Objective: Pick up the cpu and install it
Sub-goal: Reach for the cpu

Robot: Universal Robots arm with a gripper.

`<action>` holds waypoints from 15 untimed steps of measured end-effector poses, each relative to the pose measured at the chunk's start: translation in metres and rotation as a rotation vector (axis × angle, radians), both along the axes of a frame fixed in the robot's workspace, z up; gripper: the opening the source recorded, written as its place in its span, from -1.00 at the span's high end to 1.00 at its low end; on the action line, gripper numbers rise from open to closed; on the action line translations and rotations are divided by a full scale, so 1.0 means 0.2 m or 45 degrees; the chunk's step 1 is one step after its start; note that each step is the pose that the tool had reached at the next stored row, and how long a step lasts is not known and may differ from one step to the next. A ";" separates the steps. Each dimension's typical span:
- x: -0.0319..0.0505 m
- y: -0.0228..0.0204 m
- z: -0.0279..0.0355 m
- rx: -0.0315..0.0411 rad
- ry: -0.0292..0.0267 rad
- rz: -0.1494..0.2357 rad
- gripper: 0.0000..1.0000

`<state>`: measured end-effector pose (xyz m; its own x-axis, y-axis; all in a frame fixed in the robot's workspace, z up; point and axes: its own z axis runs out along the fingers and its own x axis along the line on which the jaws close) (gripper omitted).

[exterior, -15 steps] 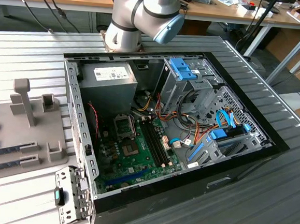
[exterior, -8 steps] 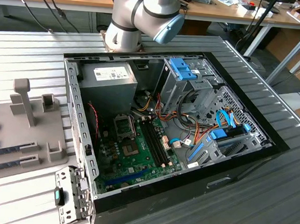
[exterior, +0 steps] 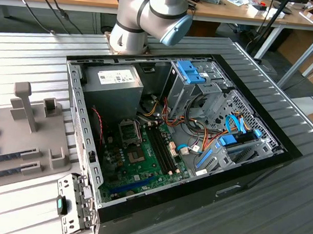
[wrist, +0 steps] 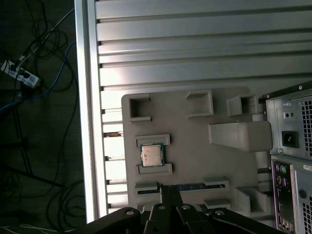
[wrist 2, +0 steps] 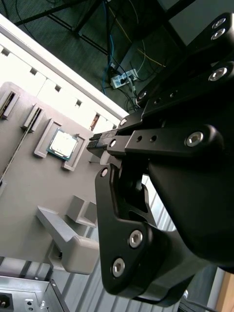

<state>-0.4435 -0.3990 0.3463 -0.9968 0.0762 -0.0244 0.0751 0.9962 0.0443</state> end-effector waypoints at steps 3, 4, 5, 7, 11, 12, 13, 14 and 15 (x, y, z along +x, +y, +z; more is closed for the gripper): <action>0.000 0.000 -0.004 0.0000 0.0000 0.000 0.79; 0.000 0.000 -0.007 0.0000 0.0000 0.000 0.79; 0.000 0.000 -0.014 0.0000 0.0000 0.000 0.79; 0.000 0.000 -0.015 0.0000 0.0001 0.000 0.79; 0.000 0.000 -0.020 0.0000 0.0000 0.000 0.79; 0.000 0.000 -0.021 0.0000 -0.0001 0.000 0.79; 0.000 0.000 -0.022 0.0000 -0.0001 0.000 0.79; 0.000 0.000 -0.023 0.0001 -0.0001 0.000 0.79; 0.000 0.000 -0.024 0.0001 -0.0001 0.000 0.79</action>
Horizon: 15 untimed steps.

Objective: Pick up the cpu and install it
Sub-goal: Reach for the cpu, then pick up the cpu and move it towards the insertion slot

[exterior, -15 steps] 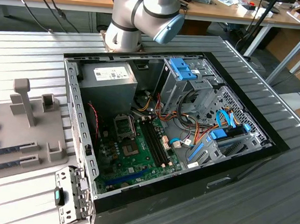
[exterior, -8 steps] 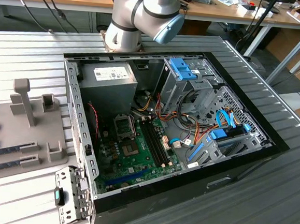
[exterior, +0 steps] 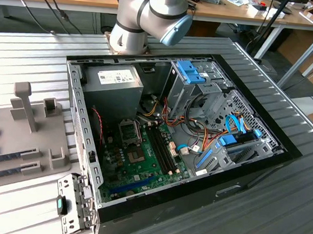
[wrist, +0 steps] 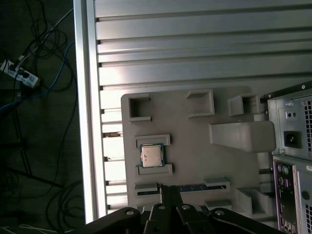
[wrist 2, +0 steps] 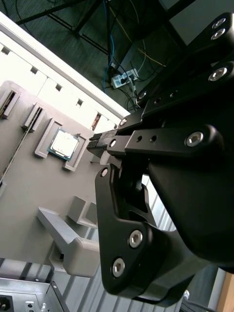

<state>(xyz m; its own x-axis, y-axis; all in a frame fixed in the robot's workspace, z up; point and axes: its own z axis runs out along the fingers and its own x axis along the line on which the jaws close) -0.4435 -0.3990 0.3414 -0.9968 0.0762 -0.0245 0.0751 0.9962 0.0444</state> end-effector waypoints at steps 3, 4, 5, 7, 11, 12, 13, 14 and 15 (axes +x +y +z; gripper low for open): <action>0.000 0.000 -0.005 -0.0001 0.0001 0.000 0.79; 0.000 0.000 -0.006 -0.0001 0.0001 0.000 0.79; 0.000 0.000 -0.006 0.0000 0.0000 0.000 0.79; 0.000 0.000 -0.006 0.0000 0.0000 0.000 0.79; 0.000 0.000 -0.006 0.0000 0.0000 0.000 0.79; 0.000 0.000 -0.006 0.0000 0.0000 0.000 0.79; 0.000 0.000 -0.006 0.0000 0.0001 0.000 0.79; 0.000 0.000 -0.006 -0.0001 0.0000 0.000 0.77; 0.000 0.000 -0.006 0.0000 0.0000 0.000 0.77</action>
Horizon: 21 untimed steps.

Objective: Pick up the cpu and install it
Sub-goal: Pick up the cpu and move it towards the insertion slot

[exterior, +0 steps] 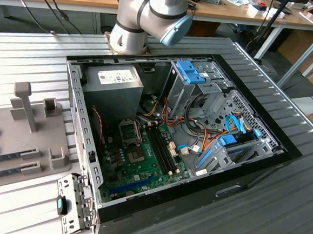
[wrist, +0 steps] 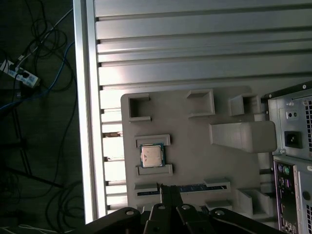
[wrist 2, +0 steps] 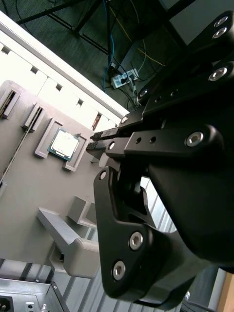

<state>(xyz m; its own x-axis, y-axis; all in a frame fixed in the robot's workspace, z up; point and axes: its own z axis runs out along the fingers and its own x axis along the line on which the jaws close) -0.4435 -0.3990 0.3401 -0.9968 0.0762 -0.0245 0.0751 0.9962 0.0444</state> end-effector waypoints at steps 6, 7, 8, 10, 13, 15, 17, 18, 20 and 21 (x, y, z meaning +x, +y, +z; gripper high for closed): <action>0.000 0.000 0.000 0.0000 0.0001 0.000 0.05; 0.000 0.000 0.000 0.0000 0.0000 0.000 -0.07; 0.000 0.000 0.000 0.0000 0.0000 0.000 -0.07; 0.000 0.000 0.000 -0.0001 0.0001 0.000 -0.20; 0.000 0.000 -0.001 0.0000 -0.0001 0.000 -0.20; 0.000 0.000 -0.003 0.0000 -0.0001 0.000 -0.20; 0.000 0.000 -0.006 0.0000 -0.0001 0.000 -0.20; 0.000 0.000 -0.007 0.0000 0.0000 0.000 -0.20; 0.000 0.000 -0.010 -0.0001 0.0000 0.000 -0.20; 0.000 0.000 -0.011 0.0000 0.0000 0.000 -0.20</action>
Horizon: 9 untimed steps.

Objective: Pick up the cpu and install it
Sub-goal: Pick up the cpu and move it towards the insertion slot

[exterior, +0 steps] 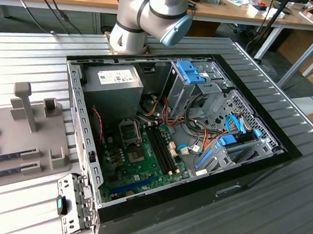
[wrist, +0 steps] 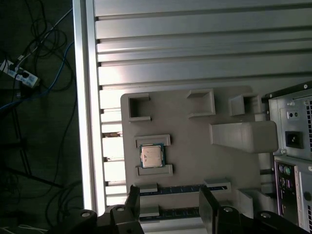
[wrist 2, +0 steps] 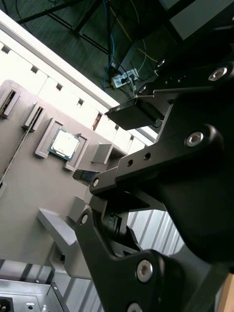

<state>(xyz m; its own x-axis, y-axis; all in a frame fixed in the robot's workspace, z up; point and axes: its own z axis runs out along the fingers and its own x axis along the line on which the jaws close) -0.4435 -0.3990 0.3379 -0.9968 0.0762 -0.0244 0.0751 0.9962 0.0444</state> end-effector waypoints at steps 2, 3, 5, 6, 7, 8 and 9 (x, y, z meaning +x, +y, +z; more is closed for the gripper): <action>0.000 0.000 -0.002 0.0001 0.0000 0.000 -0.20; 0.000 0.000 -0.003 0.0001 0.0000 0.000 -0.20; 0.000 0.000 -0.004 0.0001 0.0000 0.000 -0.20; 0.000 0.000 -0.005 0.0001 0.0000 0.000 -0.20; 0.000 0.000 -0.007 -0.0001 -0.0001 0.000 -0.20; 0.000 0.000 -0.008 0.0001 0.0000 0.000 -0.20; 0.000 0.000 -0.009 0.0001 0.0000 0.000 -0.20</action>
